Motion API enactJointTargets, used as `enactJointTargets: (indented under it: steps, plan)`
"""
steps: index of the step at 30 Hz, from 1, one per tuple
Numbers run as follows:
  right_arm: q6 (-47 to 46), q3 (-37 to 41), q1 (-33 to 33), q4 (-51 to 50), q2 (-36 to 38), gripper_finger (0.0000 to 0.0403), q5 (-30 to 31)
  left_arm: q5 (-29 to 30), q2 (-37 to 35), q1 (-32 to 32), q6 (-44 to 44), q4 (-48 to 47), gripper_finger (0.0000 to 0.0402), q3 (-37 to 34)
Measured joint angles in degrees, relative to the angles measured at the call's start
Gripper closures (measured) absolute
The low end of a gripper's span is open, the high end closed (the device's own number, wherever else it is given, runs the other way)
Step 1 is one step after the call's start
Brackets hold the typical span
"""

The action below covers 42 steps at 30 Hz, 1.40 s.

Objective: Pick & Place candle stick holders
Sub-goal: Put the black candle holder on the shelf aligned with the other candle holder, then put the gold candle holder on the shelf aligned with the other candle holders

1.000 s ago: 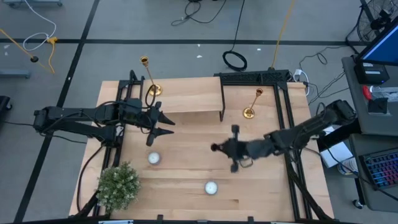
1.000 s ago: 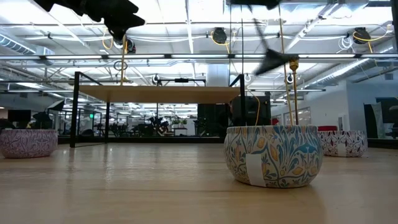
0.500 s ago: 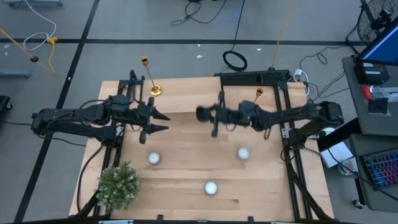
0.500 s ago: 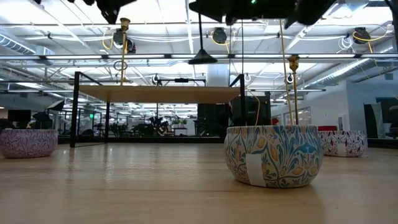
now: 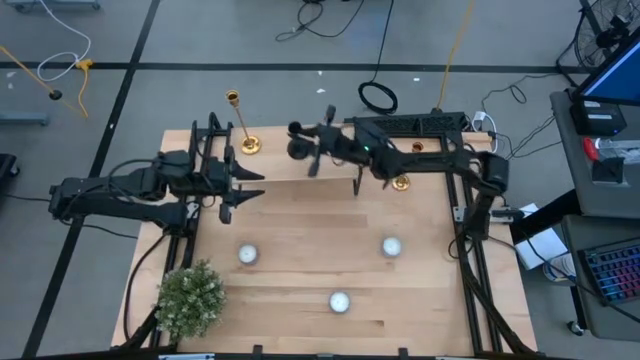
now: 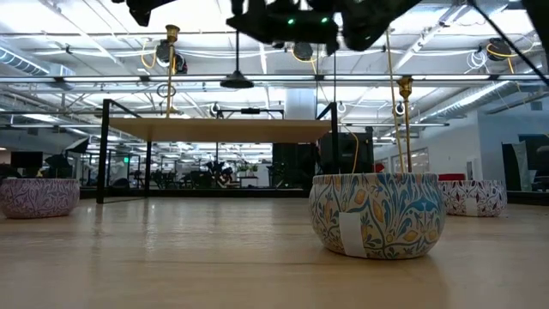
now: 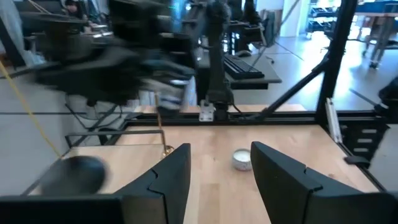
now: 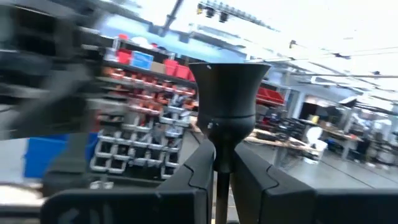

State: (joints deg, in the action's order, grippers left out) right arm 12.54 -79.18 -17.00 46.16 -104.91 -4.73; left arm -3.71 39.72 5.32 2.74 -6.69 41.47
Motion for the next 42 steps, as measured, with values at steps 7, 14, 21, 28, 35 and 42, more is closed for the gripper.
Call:
enactJointTargets:
  steps: [7,14,21,28,35,42]
  plan:
    - [-5.70,-4.65,-3.72,-0.11,-7.13,0.0376,0.12,-1.10,-0.04,-0.03,1.13,-1.88,0.0227,0.00]
    - [-10.66,-4.79,-6.60,4.94,-11.97,0.0375,0.23,-0.71,-0.04,0.00,4.69,-2.15,0.0227,0.00]
    - [-13.59,-4.79,-7.43,4.98,-13.17,0.0371,0.05,-0.70,-0.04,0.00,5.34,-2.15,0.0227,0.00]
    - [-11.24,-4.79,-7.32,4.62,-13.17,0.0367,-0.05,-0.70,-0.04,0.00,5.68,-2.15,0.0227,0.00]
    - [-10.30,-4.81,-7.31,4.62,-13.12,0.0329,-0.04,-0.66,-0.04,0.00,4.14,-3.02,0.0227,0.00]
    - [-9.70,-4.81,-7.29,5.02,-13.12,0.0294,-0.07,-0.67,-0.04,0.00,2.77,-5.20,0.0227,0.00]
